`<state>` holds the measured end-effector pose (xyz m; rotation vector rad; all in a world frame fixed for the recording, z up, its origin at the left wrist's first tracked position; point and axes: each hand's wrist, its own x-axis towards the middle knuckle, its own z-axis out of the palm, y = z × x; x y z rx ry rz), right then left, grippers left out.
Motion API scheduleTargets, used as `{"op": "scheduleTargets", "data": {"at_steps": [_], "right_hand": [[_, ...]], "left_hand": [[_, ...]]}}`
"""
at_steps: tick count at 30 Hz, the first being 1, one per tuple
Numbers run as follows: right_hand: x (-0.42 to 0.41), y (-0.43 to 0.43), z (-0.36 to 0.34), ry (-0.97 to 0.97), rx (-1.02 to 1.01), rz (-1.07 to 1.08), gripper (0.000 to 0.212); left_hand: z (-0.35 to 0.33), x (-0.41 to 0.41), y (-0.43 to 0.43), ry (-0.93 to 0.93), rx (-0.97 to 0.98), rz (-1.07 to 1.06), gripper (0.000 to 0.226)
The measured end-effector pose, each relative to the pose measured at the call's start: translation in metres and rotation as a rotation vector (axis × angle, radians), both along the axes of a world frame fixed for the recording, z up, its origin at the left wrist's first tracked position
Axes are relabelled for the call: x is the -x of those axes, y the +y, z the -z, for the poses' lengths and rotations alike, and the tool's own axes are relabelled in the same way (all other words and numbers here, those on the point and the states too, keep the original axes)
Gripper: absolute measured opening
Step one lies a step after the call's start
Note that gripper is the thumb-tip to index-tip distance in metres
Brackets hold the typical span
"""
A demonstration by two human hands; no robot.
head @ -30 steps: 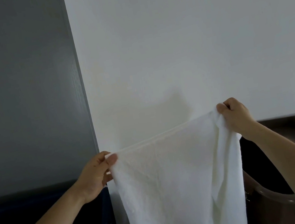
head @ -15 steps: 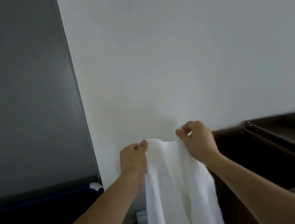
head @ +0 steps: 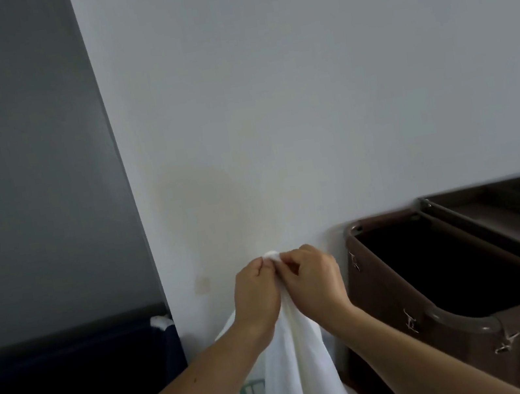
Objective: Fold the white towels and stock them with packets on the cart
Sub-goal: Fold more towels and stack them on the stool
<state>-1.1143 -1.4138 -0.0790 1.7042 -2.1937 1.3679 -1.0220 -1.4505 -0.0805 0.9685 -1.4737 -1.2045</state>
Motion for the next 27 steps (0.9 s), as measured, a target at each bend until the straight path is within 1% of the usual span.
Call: {"op": "scheduleTargets", "data": {"at_steps": [2, 4, 6, 7, 9, 11, 13, 15, 17, 19, 21, 24, 26, 27], "right_hand": [[-0.003, 0.001, 0.002, -0.066, -0.032, -0.058, 0.024], [-0.004, 0.004, -0.001, -0.275, -0.086, -0.142, 0.022], [-0.002, 0.007, -0.008, -0.518, -0.101, -0.252, 0.027], [0.001, 0.008, -0.011, -0.605, -0.101, -0.326, 0.032], [0.007, 0.013, -0.021, -0.704, -0.116, -0.472, 0.030], [0.015, 0.016, -0.032, -0.688, -0.150, -0.524, 0.028], [0.024, 0.017, -0.043, -0.571, -0.156, -0.510, 0.025], [0.033, 0.017, -0.052, -0.433, -0.070, -0.461, 0.026], [0.047, 0.012, -0.056, -0.379, 0.023, -0.419, 0.034], [0.060, 0.008, -0.065, -0.356, 0.004, -0.460, 0.051], [0.066, 0.004, -0.083, -0.364, -0.017, -0.557, 0.070], [0.067, 0.002, -0.122, -0.475, 0.020, -0.717, 0.080], [0.066, 0.000, -0.141, -0.521, 0.017, -0.796, 0.091], [0.065, -0.002, -0.146, -0.549, 0.017, -0.830, 0.094]], "left_hand": [[-0.003, -0.007, 0.003, 0.039, -0.002, 0.074, 0.039], [-0.005, -0.013, 0.004, 0.046, -0.003, 0.178, 0.035], [-0.004, -0.019, -0.001, 0.027, 0.000, 0.265, 0.021], [-0.003, -0.022, -0.004, 0.018, 0.017, 0.285, 0.016], [-0.004, -0.027, -0.008, -0.009, 0.067, 0.259, 0.015], [-0.011, -0.031, -0.009, -0.032, 0.120, 0.221, 0.012], [-0.019, -0.035, -0.010, -0.015, 0.112, 0.242, 0.011], [-0.029, -0.040, -0.015, 0.025, 0.061, 0.274, 0.017], [-0.045, -0.043, -0.022, 0.055, 0.062, 0.306, 0.019], [-0.076, -0.042, -0.025, 0.120, 0.102, 0.351, 0.019], [-0.118, -0.038, -0.029, 0.248, 0.119, 0.430, 0.021], [-0.184, -0.031, -0.036, 0.400, 0.145, 0.585, 0.028], [-0.211, -0.029, -0.041, 0.425, 0.143, 0.629, 0.033], [-0.217, -0.027, -0.044, 0.414, 0.144, 0.627, 0.031]]}}
